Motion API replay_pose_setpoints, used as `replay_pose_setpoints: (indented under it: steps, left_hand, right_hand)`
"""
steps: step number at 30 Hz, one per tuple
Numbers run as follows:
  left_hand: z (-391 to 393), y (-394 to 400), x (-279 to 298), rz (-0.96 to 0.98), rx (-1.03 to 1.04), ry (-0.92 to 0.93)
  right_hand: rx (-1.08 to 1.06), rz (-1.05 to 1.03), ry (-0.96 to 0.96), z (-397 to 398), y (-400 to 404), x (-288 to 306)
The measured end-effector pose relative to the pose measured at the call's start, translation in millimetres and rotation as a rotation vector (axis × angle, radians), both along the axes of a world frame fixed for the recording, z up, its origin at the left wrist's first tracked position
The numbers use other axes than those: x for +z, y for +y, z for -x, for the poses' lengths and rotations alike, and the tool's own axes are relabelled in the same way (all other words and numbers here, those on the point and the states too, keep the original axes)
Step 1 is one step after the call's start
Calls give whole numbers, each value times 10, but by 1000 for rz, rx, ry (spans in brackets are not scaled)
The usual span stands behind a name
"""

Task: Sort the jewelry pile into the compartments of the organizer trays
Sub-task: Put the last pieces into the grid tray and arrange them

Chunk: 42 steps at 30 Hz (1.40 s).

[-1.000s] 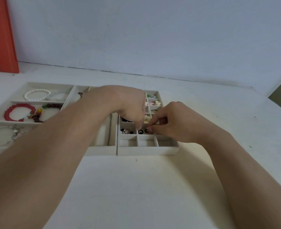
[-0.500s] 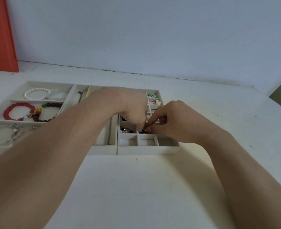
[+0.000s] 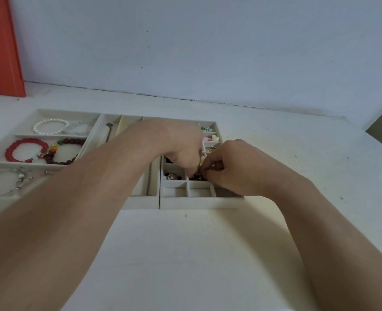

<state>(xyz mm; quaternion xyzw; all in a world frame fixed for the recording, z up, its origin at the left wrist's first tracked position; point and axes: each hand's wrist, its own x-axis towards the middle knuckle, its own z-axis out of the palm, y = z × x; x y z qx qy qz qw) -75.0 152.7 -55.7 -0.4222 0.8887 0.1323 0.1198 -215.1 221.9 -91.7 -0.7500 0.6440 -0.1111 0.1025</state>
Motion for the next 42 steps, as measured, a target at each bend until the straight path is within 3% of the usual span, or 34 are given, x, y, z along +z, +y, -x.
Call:
replay_pose_setpoints:
  steps: [15, 21, 25, 42]
  left_hand:
    - [-116, -157, 91, -15, 64, 234]
    - [-75, -247, 4, -3, 89, 534]
    - [-28, -287, -121, 9, 89, 681]
    - [-14, -307, -223, 2, 101, 695]
  right_hand:
    - [-61, 62, -91, 71, 56, 114]
    - [-301, 215, -279, 469, -22, 200]
    - [-446, 192, -281, 771, -69, 144]
    - [-398, -107, -146, 954, -63, 47]
